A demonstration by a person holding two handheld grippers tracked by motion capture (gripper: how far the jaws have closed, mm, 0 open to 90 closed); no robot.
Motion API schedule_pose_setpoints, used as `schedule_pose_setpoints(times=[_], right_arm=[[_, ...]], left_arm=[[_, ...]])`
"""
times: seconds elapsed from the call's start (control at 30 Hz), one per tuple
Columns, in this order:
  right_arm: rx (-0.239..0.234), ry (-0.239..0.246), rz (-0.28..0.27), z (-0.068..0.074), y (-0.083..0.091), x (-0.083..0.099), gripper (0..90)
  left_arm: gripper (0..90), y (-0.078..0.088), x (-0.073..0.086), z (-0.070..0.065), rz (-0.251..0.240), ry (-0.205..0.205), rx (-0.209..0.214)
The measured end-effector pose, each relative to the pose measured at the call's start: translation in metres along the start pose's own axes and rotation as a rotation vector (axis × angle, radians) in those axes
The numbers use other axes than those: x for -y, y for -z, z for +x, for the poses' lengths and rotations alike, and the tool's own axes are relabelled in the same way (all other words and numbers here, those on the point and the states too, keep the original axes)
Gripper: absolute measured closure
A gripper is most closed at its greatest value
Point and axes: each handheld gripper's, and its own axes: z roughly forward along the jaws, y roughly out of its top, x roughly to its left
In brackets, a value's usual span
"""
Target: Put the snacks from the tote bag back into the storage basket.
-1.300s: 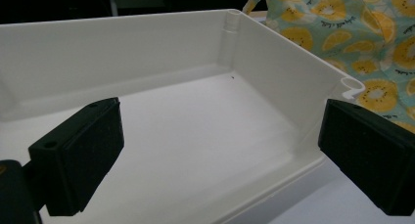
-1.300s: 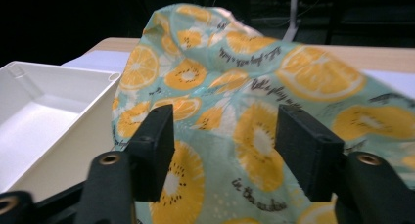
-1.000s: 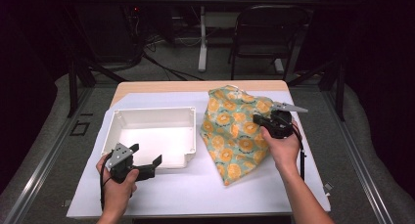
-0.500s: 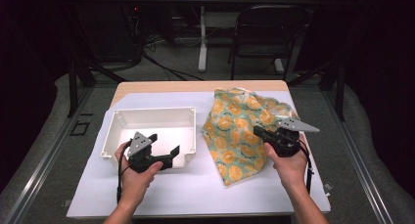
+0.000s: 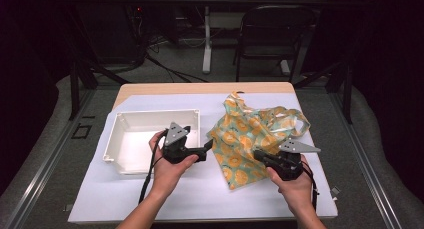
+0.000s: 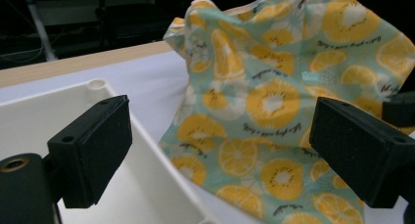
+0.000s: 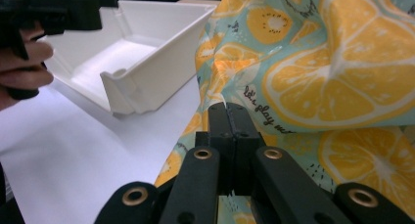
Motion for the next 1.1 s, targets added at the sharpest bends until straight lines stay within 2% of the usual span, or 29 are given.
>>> schedule_pose_setpoints(times=[0.13,0.2,0.23,0.33,0.47,0.53,0.67,0.77,0.83,0.9,0.97,1.03,1.1], right_arm=[[-0.017,-0.01,0.034,0.001,-0.005,0.009,90.0],[-0.024,-0.007,0.052,0.001,-0.008,0.012,90.0],[-0.028,-0.007,0.064,0.002,-0.009,0.013,90.0],[-0.036,0.002,0.092,0.001,-0.012,0.015,90.0],[-0.038,-0.007,0.102,0.0,-0.014,0.018,90.0],[-0.047,-0.001,0.111,0.001,-0.016,0.02,90.0],[-0.047,0.02,0.138,0.002,-0.019,0.022,90.0],[-0.048,0.021,0.141,0.003,-0.02,0.023,90.0],[-0.051,0.027,0.149,0.003,-0.02,0.023,90.0],[-0.052,0.035,0.161,0.003,-0.021,0.023,90.0],[-0.053,0.038,0.168,0.004,-0.022,0.024,90.0],[-0.058,0.047,0.177,0.006,-0.024,0.025,90.0],[-0.054,0.055,0.185,0.007,-0.024,0.026,89.8]], left_arm=[[9.7,-0.018,-0.01,-0.014,0.013,-0.013,0.026],[10.0,-0.021,-0.012,-0.016,0.017,-0.017,0.028],[10.3,-0.028,-0.015,-0.02,0.023,-0.029,0.035],[10.9,-0.039,-0.02,-0.026,0.033,-0.031,0.038],[12.9,-0.051,-0.025,-0.033,0.04,-0.035,0.044],[14.0,-0.056,-0.027,-0.036,0.045,-0.03,0.052],[15.2,-0.065,-0.03,-0.044,0.058,-0.054,0.059],[15.3,-0.071,-0.03,-0.05,0.064,-0.069,0.079],[17.0,-0.075,-0.028,-0.053,0.073,-0.082,0.113],[24.0,-0.078,-0.027,-0.055,0.085,-0.1,0.134],[36.3,-0.08,-0.025,-0.057,0.082,-0.108,0.155],[53.7,-0.082,-0.024,-0.058,0.083,-0.119,0.158],[67.1,-0.084,-0.023,-0.058,0.101,-0.123,0.165]])
